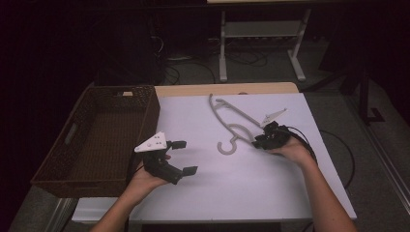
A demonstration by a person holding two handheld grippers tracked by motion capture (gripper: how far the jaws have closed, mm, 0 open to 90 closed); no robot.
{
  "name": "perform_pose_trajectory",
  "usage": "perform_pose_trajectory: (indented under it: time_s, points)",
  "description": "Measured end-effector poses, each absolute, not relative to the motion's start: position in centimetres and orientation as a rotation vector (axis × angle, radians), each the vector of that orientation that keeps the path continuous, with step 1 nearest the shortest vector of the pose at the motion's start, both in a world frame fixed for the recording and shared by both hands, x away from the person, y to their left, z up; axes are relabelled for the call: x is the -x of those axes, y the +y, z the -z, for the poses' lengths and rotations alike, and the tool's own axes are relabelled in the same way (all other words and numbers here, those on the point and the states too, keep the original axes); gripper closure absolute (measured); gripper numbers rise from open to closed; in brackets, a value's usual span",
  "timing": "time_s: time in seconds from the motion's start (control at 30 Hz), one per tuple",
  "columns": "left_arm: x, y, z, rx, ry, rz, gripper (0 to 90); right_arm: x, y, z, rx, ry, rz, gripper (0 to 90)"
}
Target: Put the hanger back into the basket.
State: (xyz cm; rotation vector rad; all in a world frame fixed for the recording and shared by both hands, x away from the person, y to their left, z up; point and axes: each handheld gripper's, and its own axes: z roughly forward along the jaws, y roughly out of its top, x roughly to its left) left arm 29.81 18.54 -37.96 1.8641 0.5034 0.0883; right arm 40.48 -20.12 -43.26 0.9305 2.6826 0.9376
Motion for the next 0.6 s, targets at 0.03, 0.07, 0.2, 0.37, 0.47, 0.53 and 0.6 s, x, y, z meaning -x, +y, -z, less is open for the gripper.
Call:
perform_pose_trajectory:
  time_s: [0.03,0.07,0.2,0.37,0.47,0.53,0.6]
  points:
    - [-29.82,18.54,37.98,-1.867,0.504,-0.086,0.0,-40.45,-20.12,43.32,-0.93,2.69,-0.937,68.7]
    - [-29.81,18.53,37.99,-1.868,0.503,-0.084,0.0,-40.47,-20.14,43.42,-0.922,2.696,-0.927,69.3]
    - [-29.78,18.5,37.96,-1.863,0.502,-0.084,0.0,-40.49,-20.21,43.81,-0.918,2.712,-0.913,72.3]
    - [-29.76,18.5,37.94,-1.863,0.502,-0.081,0.0,-40.45,-20.16,43.89,-0.912,2.724,-0.919,78.7]
    - [-29.75,18.49,37.94,-1.861,0.502,-0.08,0.0,-40.46,-20.18,43.92,-0.902,2.724,-0.925,79.5]
    - [-29.76,18.5,37.95,-1.863,0.5,-0.08,0.0,-40.42,-20.17,43.91,-0.898,2.729,-0.929,80.1]
    - [-29.77,18.48,37.96,-1.865,0.499,-0.079,0.0,-40.38,-20.11,43.9,-0.887,2.737,-0.936,80.4]
